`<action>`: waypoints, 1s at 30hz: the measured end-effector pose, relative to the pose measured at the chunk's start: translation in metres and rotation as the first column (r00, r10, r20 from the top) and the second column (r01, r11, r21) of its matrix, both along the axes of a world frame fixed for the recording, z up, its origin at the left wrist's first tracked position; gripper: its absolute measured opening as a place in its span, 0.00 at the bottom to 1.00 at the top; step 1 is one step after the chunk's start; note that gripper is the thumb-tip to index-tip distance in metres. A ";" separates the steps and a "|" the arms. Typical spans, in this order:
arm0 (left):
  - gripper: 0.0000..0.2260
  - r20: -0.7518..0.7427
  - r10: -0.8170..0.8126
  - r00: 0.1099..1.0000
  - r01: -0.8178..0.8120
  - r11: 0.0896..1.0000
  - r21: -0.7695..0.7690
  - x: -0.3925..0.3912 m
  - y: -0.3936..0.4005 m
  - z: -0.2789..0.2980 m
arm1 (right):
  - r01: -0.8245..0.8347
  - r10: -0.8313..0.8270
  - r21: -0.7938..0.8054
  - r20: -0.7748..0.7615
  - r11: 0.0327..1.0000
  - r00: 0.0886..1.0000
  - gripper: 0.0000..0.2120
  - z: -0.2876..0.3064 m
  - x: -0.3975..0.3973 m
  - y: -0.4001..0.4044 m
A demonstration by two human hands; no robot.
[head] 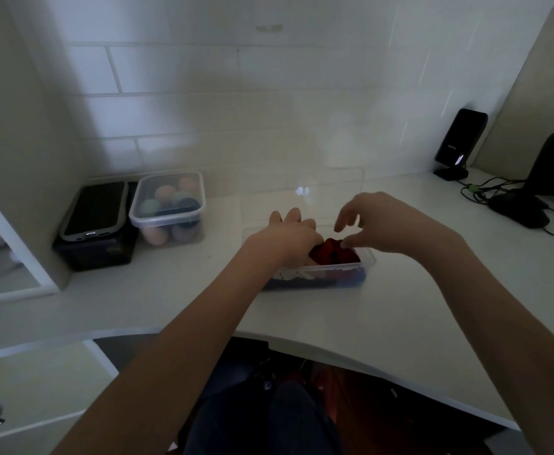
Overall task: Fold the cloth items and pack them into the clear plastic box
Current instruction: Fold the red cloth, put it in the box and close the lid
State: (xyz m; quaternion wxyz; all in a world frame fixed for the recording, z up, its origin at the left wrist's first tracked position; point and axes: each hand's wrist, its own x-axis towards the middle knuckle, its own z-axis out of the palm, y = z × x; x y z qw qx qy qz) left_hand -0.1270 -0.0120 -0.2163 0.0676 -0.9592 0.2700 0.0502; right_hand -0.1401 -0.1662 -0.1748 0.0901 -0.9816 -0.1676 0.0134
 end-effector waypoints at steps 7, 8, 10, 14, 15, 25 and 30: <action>0.14 0.021 0.007 1.000 -0.005 0.998 -0.057 0.003 0.001 -0.004 | -0.081 0.026 -0.245 -0.217 0.966 0.976 0.14 -0.014 0.008 0.022; 0.13 0.022 0.006 1.000 -0.005 0.998 -0.057 0.004 0.001 -0.005 | -0.073 0.008 -0.282 -0.225 0.957 0.974 0.14 -0.018 0.014 0.024; 0.13 0.026 0.003 1.000 -0.002 0.998 -0.058 0.005 0.001 -0.007 | -0.064 -0.031 -0.385 -0.236 0.921 0.971 0.15 -0.025 0.022 0.029; 0.13 0.043 -0.006 0.999 0.010 0.997 -0.079 0.008 0.005 -0.011 | -0.135 -0.004 -0.520 -0.258 0.843 0.966 0.09 -0.028 0.030 0.037; 0.13 0.034 -0.006 0.999 0.010 0.995 -0.095 0.008 0.006 -0.011 | -0.156 0.006 -0.535 -0.271 0.830 0.963 0.08 -0.025 0.029 0.038; 0.09 0.011 0.025 1.000 -0.010 0.709 -0.705 -0.014 0.048 -0.007 | -0.121 -0.016 -0.348 -0.366 0.930 0.930 0.27 0.001 0.021 0.021; 0.14 0.154 0.329 0.932 0.029 0.355 -0.934 -0.024 0.070 -0.019 | -0.026 0.037 0.035 -0.362 0.999 0.931 0.22 0.013 0.011 -0.006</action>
